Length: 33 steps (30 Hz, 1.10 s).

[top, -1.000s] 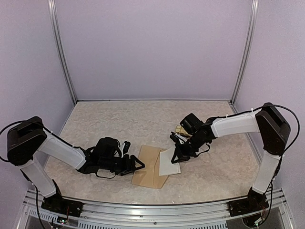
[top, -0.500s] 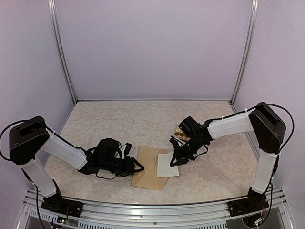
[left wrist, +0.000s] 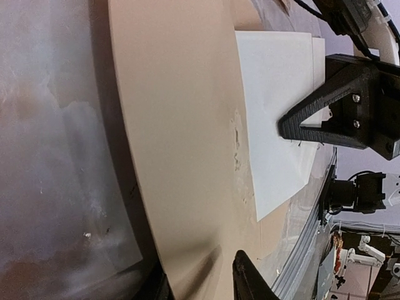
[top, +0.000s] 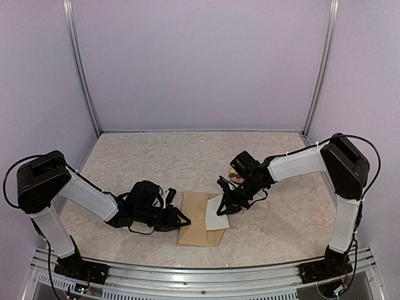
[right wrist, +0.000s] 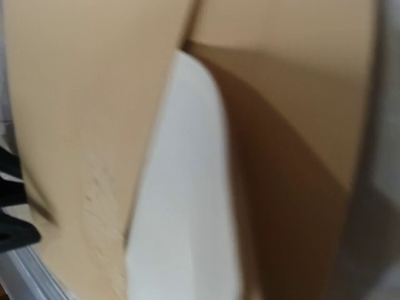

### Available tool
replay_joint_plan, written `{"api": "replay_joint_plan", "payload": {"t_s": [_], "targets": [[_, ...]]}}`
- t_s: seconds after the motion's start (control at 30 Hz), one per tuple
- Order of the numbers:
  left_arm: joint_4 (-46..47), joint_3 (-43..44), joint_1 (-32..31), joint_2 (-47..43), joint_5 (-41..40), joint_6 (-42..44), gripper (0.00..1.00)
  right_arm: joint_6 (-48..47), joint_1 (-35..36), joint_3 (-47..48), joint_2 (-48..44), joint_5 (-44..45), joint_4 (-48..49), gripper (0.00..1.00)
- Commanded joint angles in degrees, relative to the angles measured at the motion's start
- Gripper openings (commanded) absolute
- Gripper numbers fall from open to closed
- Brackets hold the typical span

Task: Place the letter into the envelope and seal it

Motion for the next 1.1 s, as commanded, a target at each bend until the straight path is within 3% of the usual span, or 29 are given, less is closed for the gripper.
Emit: {"api": "replay_joint_plan", "payload": {"t_s": [0.0, 0.33, 0.53, 0.7, 0.83, 1.07], "targets": [[-0.12, 1.60, -0.36, 1.12, 1.20, 1.49, 0.30, -0.20, 1.44, 2.98, 2.24, -1.05, 1.51, 0.00], [-1.19, 3.08, -1.00, 2.02, 1.62, 2.16, 0.31, -1.14, 1.91, 5.30, 2.59, 2.60, -1.73, 0.01], [-4.32, 1.42, 0.06, -1.54, -1.65, 3.48, 0.41, -4.10, 1.92, 6.50, -1.98, 11.54, -9.20, 0.39], [-8.04, 2.49, 0.46, -4.02, -4.34, 5.75, 0.53, -5.40, 2.01, 7.33, -3.43, 16.31, -12.95, 0.55], [-7.51, 3.48, 0.67, -3.33, -3.78, 5.70, 0.54, -5.63, 2.04, 7.04, -4.48, 19.37, -13.29, 0.57], [-6.79, 5.76, 0.69, -1.01, -3.82, 6.04, 0.53, -5.03, 2.04, 5.82, -3.23, 18.76, -11.62, 0.45]]}}
